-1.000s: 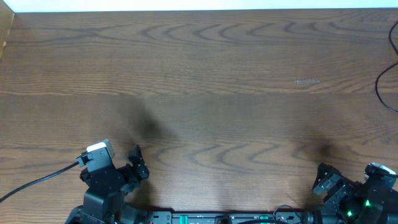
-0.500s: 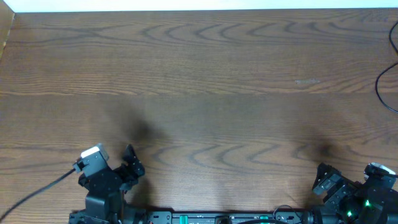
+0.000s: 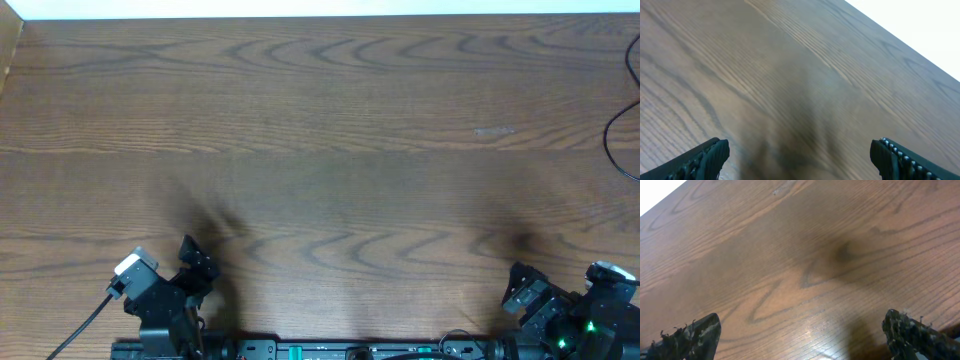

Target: Untangle cables

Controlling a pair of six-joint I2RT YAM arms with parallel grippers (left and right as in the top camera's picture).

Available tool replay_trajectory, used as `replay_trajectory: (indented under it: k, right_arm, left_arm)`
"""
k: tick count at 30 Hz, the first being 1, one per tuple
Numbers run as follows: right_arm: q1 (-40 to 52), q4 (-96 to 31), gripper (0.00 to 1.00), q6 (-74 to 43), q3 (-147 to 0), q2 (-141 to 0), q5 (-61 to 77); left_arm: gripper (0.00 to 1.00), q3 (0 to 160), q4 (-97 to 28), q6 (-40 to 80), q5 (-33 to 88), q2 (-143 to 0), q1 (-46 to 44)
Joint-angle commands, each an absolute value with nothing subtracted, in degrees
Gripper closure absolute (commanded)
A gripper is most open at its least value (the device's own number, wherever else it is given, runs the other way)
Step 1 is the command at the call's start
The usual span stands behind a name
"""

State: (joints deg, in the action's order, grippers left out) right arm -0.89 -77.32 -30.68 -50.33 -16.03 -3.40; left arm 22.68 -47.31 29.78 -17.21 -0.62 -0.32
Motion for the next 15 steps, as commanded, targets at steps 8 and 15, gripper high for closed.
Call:
replay_trajectory:
  k: [8, 15]
  right_arm:
    - [-0.6, -77.4, 0.01, -31.3, -50.0, -15.9, -3.5]
    - [-0.6, -77.4, 0.01, -31.3, -50.0, -15.9, -3.5]
  left_arm:
    - [0.05, 15.8, -34.8, 30.8, -17.0, -0.1, 1.0]
    - [0.05, 7.1, -18.0, 30.8, -17.0, -0.1, 1.0]
